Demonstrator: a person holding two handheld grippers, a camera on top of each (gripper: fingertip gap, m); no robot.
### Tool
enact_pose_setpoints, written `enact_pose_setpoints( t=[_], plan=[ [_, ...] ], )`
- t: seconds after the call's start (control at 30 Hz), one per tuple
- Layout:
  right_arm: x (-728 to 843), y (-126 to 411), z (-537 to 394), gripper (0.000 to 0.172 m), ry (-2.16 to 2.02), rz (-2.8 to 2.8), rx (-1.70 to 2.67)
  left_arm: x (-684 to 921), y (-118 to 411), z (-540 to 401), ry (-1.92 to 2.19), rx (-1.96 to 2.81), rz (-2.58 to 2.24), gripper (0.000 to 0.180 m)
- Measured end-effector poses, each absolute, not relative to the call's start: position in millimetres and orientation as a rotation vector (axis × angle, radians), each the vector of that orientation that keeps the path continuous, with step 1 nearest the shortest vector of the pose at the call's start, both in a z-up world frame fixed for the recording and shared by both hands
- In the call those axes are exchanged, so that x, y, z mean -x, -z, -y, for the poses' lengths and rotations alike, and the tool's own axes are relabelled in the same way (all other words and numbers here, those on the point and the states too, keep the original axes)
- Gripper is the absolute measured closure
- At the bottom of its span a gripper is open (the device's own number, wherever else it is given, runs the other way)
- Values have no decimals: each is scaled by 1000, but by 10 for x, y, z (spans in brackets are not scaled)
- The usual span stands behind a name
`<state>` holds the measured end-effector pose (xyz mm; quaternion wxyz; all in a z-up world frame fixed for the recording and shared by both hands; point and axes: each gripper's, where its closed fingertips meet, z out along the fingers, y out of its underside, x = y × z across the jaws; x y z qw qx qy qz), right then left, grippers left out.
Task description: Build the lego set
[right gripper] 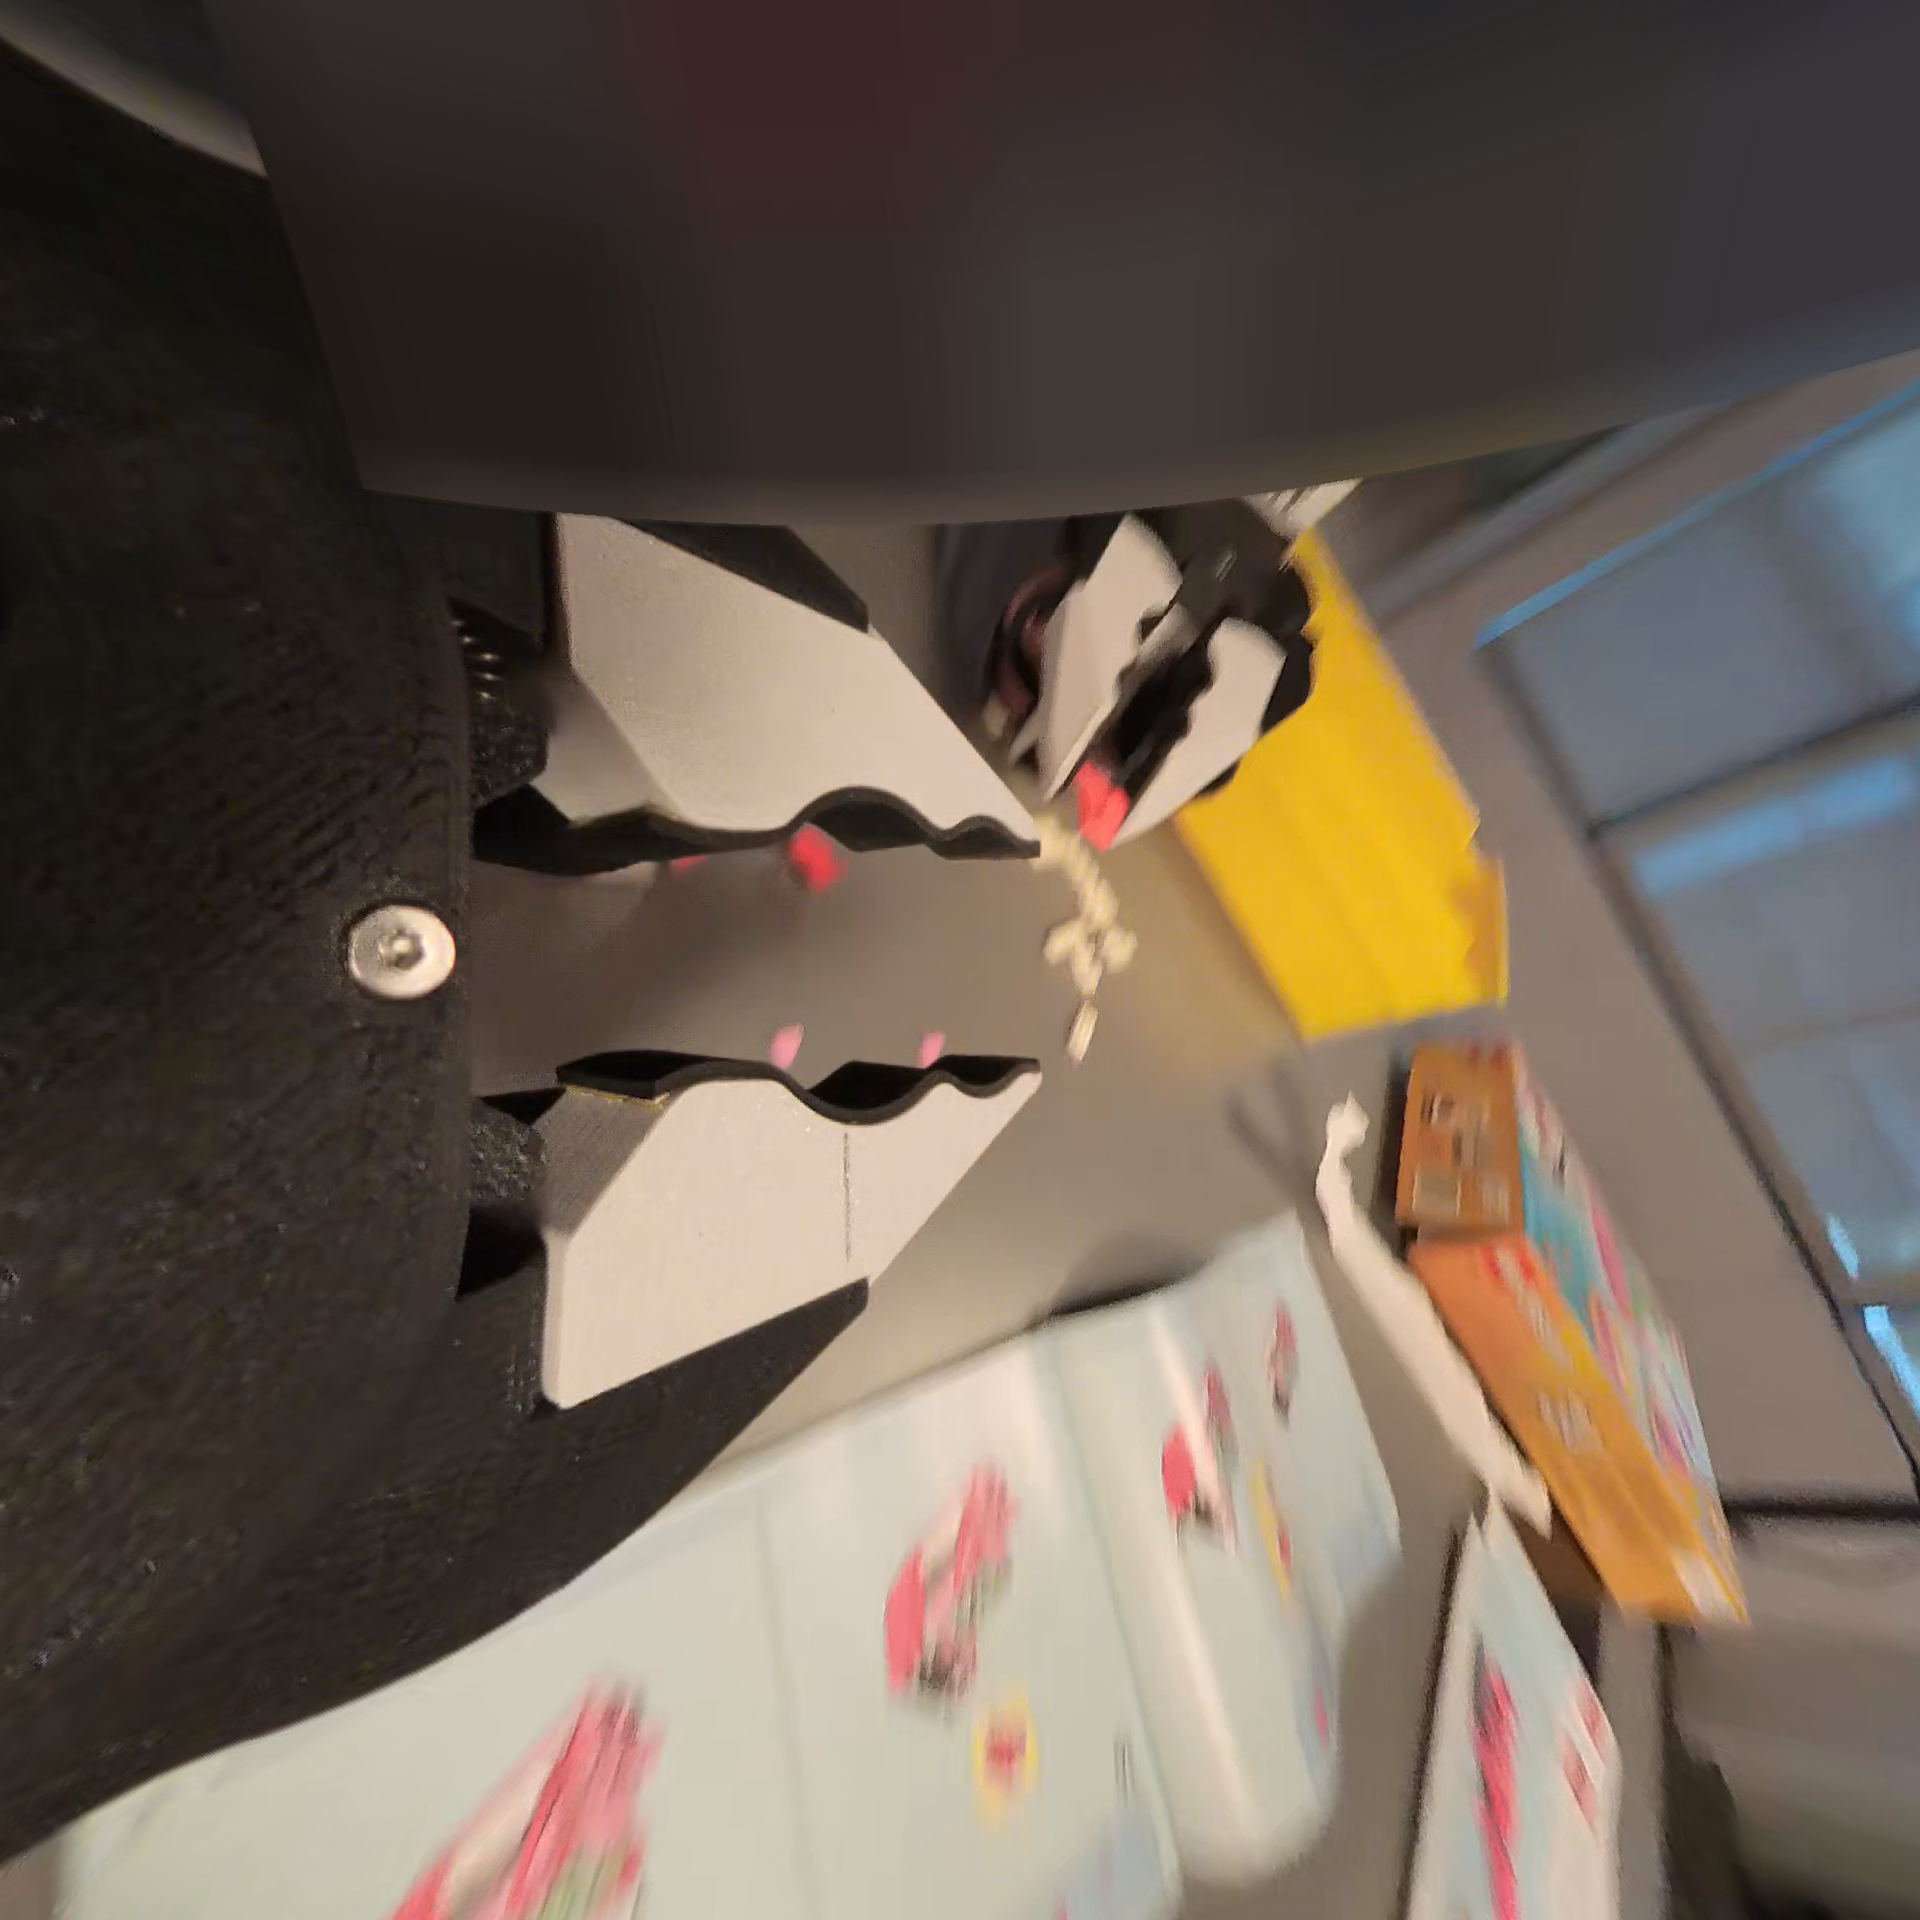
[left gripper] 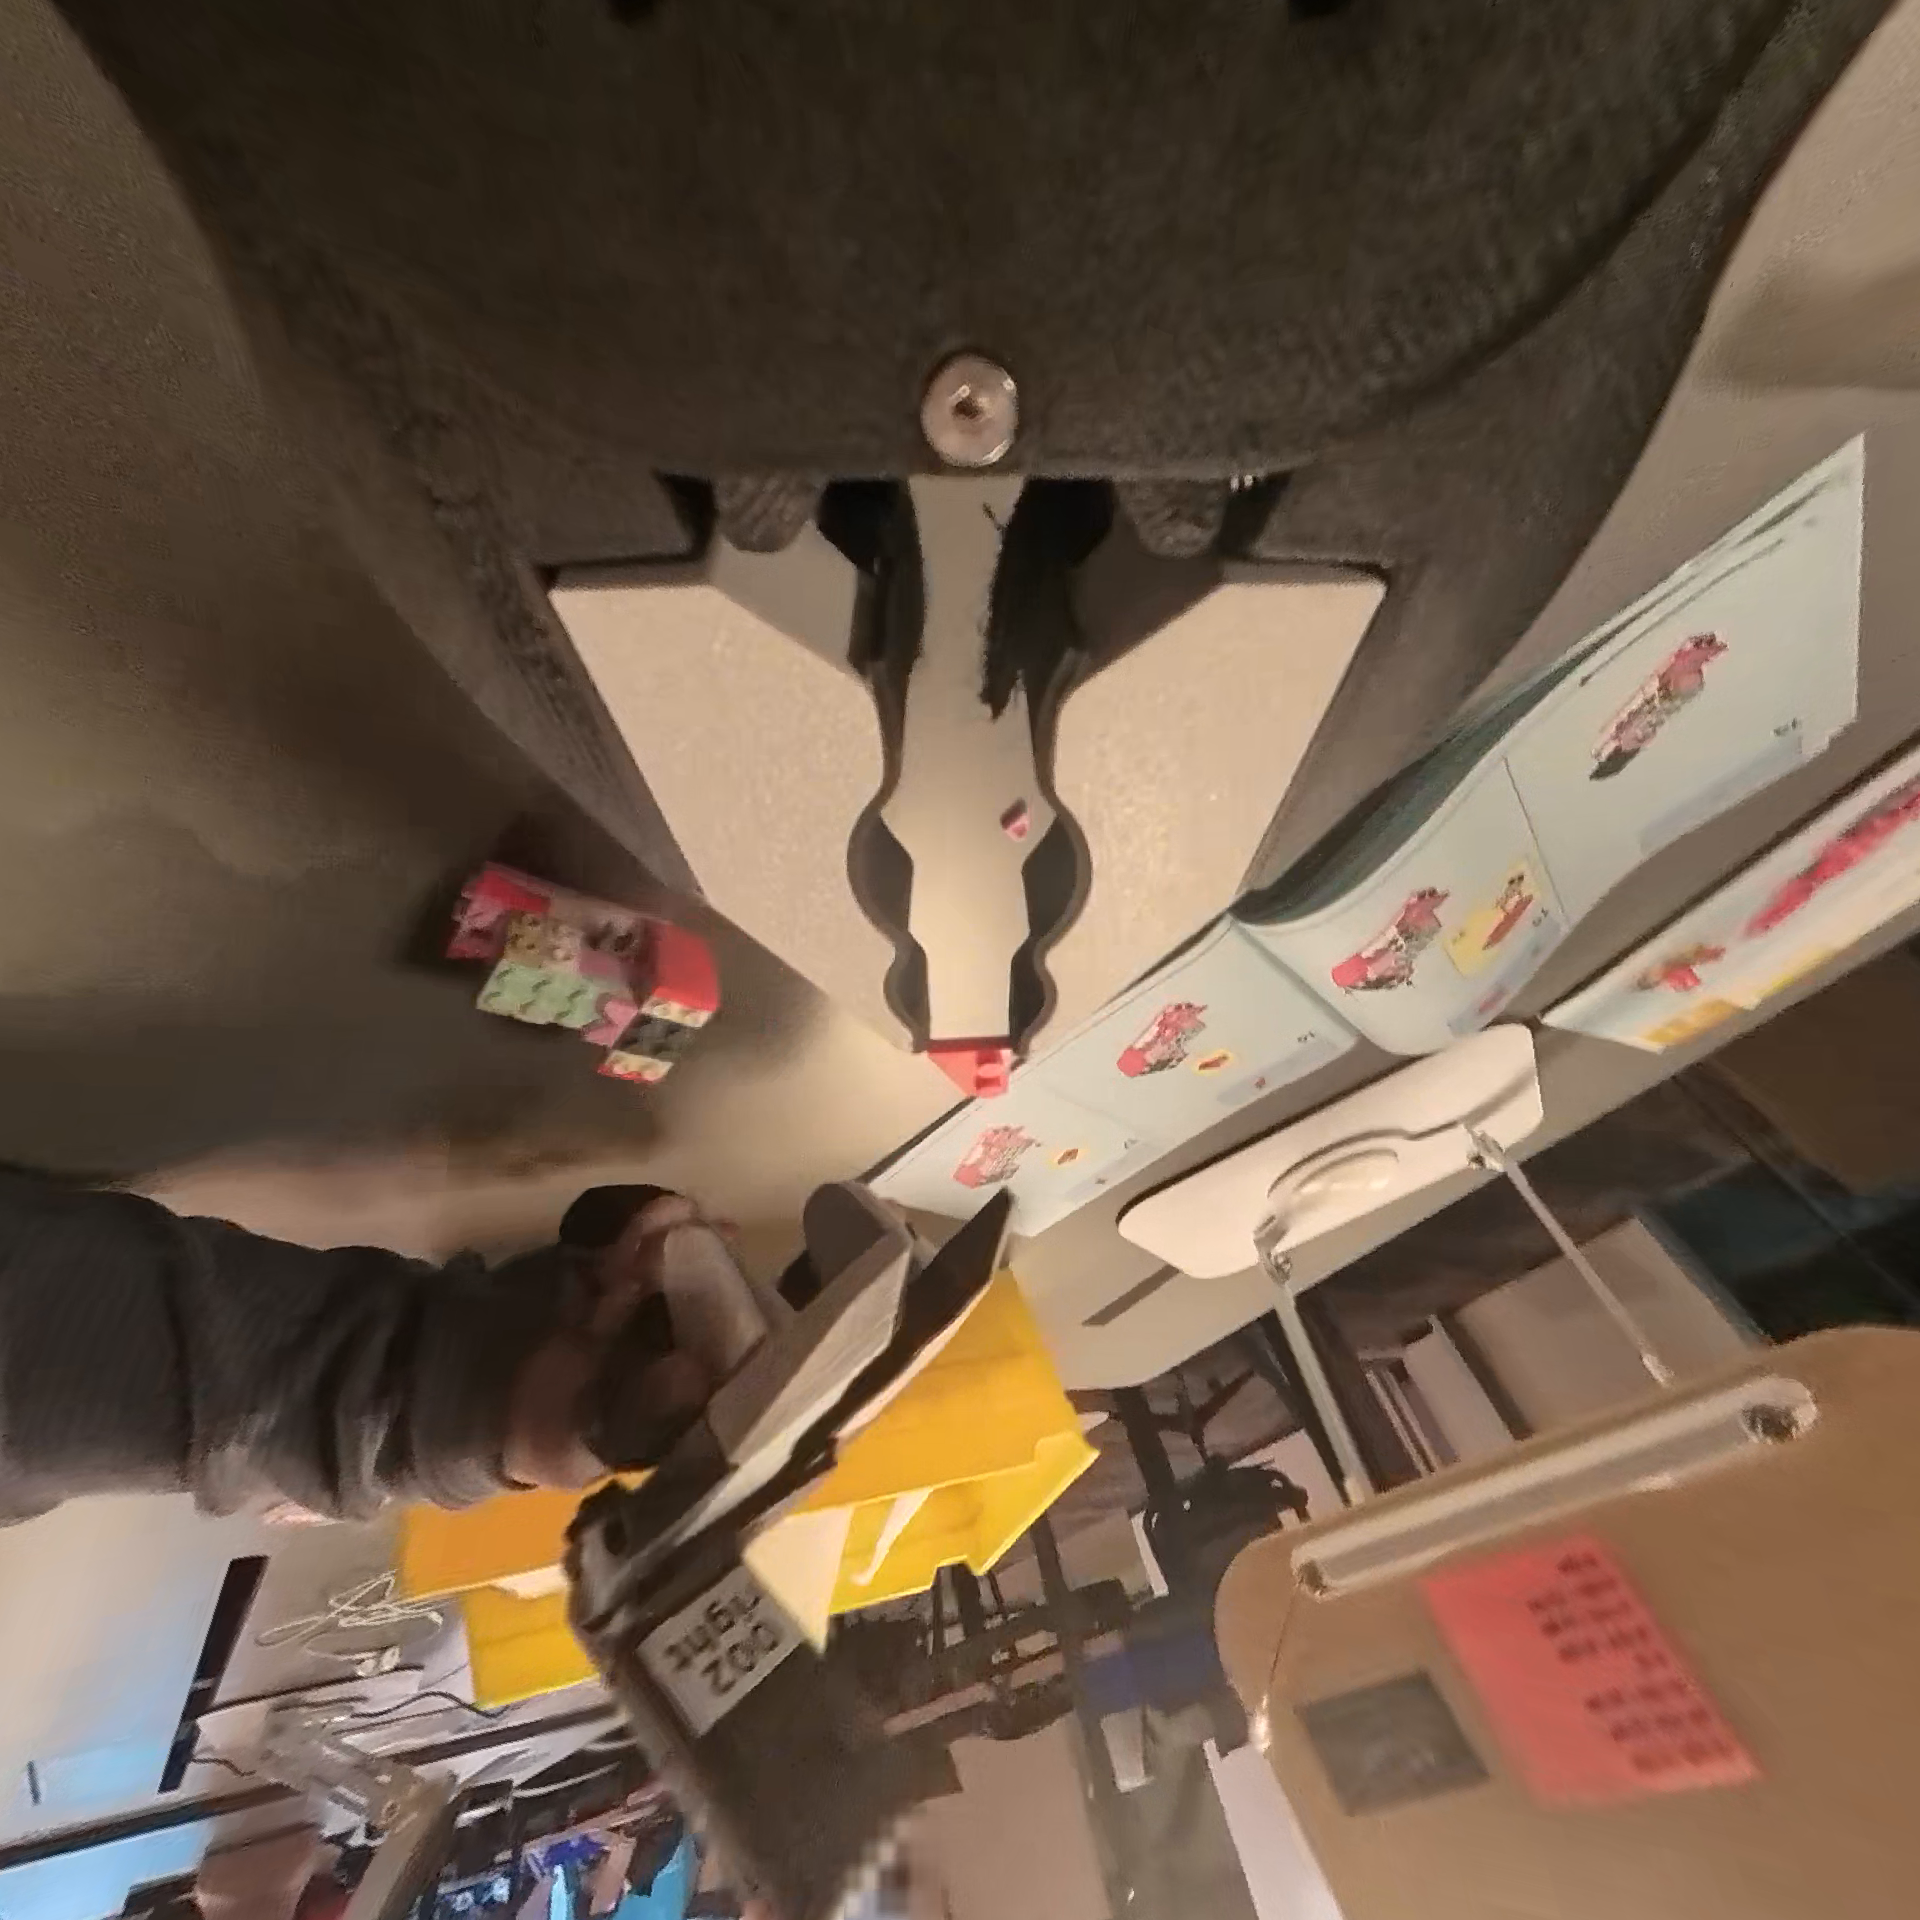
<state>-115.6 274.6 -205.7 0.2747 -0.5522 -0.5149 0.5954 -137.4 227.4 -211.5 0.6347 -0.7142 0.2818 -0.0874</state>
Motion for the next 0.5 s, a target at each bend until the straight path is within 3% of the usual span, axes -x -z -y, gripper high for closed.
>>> enact_pose_setpoints(
  t=[0.17, 0.5],
  plan=[
    [1126, 2475, -2842, 140, -1197, 1616, 1460, 1350, 2199, -2291, 266, 1662, -645, 166],
    [1157, 2875, -2575, 134, -1081, 1905, 1495, 1335, 2229, -2296, 277, 1667, -657, 166]
  ],
)
